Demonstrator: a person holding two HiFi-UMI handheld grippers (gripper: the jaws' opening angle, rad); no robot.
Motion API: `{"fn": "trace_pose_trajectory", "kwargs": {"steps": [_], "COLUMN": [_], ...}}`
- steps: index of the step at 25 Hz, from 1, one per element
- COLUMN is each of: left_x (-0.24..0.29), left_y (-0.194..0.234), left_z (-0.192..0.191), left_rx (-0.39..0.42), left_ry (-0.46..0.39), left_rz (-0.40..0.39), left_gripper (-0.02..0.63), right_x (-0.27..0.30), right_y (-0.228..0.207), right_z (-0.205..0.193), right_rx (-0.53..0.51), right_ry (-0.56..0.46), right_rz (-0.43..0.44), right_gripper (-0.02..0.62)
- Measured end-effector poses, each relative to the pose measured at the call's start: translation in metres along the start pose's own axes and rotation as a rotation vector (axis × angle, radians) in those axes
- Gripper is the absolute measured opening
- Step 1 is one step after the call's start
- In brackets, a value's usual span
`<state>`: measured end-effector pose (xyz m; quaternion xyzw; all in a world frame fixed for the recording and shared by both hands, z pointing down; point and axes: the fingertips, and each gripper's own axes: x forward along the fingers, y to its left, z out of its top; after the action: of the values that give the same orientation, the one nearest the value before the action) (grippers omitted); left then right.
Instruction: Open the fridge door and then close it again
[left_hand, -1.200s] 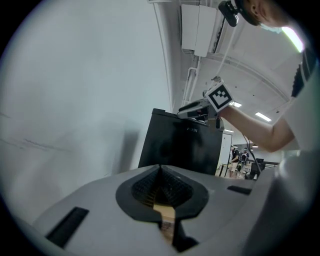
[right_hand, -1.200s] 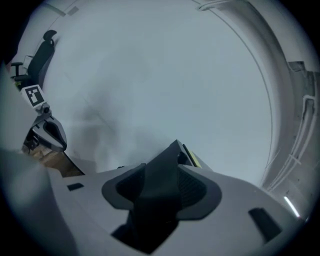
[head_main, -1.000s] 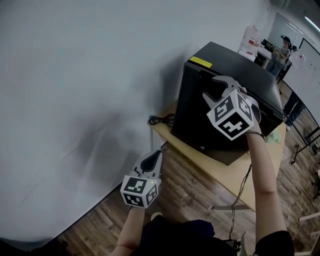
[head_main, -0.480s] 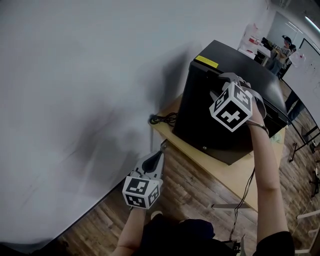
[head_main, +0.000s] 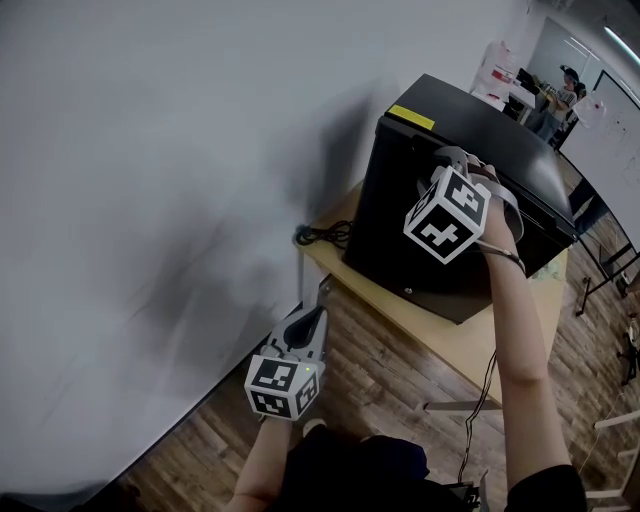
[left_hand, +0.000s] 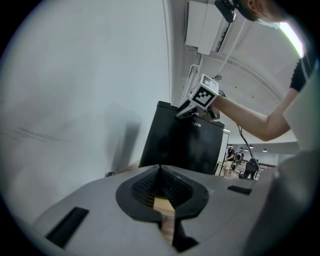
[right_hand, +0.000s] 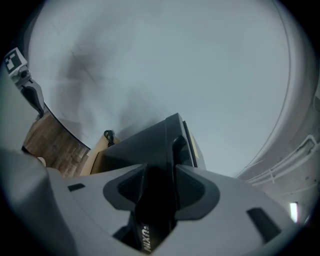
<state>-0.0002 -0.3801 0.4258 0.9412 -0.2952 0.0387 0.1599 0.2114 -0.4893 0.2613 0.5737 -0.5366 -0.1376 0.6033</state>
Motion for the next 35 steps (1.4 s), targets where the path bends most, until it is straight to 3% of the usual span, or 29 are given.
{"fn": "trace_pose_trajectory", "kwargs": {"steps": [17, 35], "left_x": [-0.009, -0.005], "left_y": [-0.001, 0.000], "left_z": [-0.027, -0.033], "left_rx": [0.005, 0.003], "left_ry": [0.056, 0.053], "left_rz": [-0.010, 0.004], "left_gripper": [0.006, 0.006], "right_x": [-0.004, -0.002], "right_y": [0.000, 0.001], "right_z": [0.001, 0.000], "right_rx": [0.014, -0.016], "right_ry": [-0.009, -0.038], "right_rz": [-0.052, -0.090], "right_gripper": [0.152, 0.158]}}
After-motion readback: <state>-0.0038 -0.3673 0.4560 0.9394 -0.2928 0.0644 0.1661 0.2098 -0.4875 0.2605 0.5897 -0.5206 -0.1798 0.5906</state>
